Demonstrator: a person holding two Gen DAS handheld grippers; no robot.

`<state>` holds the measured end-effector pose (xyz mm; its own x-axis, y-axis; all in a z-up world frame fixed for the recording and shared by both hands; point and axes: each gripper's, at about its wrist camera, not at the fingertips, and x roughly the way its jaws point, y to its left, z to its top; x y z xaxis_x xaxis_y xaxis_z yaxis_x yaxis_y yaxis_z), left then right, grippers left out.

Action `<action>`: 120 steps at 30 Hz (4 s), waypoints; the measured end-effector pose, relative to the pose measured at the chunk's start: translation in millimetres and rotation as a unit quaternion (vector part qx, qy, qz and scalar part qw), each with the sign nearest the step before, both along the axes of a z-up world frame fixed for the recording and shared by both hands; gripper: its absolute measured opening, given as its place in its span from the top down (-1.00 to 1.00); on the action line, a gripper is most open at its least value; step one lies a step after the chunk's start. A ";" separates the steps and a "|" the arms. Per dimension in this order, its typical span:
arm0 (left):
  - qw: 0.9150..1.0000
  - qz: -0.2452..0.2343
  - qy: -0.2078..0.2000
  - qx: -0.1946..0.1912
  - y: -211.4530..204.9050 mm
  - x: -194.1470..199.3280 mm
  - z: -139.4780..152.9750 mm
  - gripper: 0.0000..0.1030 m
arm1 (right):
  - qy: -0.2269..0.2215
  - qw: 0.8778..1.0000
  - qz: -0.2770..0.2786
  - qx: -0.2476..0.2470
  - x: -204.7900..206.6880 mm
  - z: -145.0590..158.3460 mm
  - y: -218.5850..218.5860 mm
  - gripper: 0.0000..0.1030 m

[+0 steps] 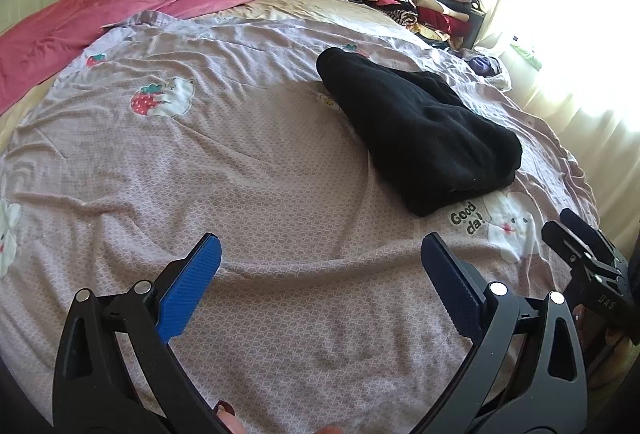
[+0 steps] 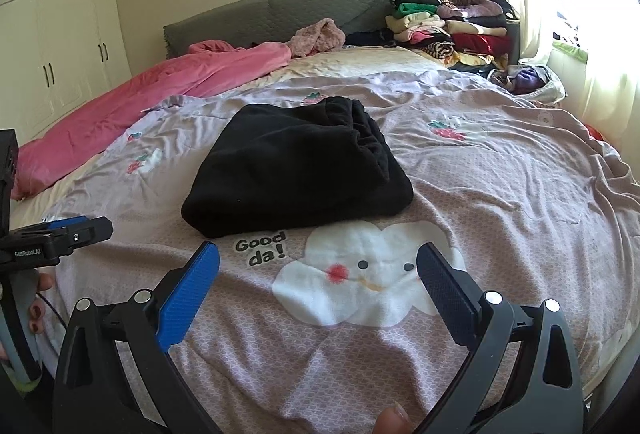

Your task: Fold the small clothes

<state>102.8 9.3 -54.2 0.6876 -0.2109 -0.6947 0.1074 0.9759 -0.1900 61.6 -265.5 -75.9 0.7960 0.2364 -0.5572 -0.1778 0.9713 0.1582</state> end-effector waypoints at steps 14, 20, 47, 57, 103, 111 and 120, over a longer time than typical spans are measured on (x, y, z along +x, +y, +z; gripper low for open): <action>1.000 0.002 0.005 0.007 -1.2 1.2 -0.2 -0.82 | 0.002 1.000 -0.002 0.000 1.5 -1.2 -0.4 -0.91; 1.000 0.006 0.008 0.014 -0.9 1.2 -1.4 -0.82 | -0.001 1.000 -0.001 -0.003 1.4 -0.3 0.1 -0.91; 1.000 0.005 0.008 0.015 -0.5 0.6 -1.2 -0.82 | -0.004 1.000 -0.003 -0.005 0.4 1.1 0.2 -0.91; 1.000 0.004 0.008 0.020 1.1 0.1 -0.5 -0.82 | -0.005 1.000 -0.003 -0.004 0.2 0.8 0.2 -0.91; 0.997 0.076 0.026 0.016 36.1 10.8 6.6 -0.82 | -0.021 0.983 -0.177 0.031 -15.5 32.6 -106.6 -0.91; 0.973 0.229 0.008 -0.028 173.7 26.1 48.0 -0.82 | 0.010 0.914 -0.406 0.018 -80.7 32.0 -304.4 -0.91; 0.908 0.409 0.075 0.059 362.7 64.4 46.5 -0.82 | 0.201 0.815 -0.543 0.019 -122.9 -96.0 -473.4 -0.91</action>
<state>167.2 372.0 -7.7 0.4763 0.4092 -0.7783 -0.6801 0.7325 -0.0310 -61.4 -738.9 -171.9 0.3023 -0.4639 -0.8327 0.8574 0.5141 0.0248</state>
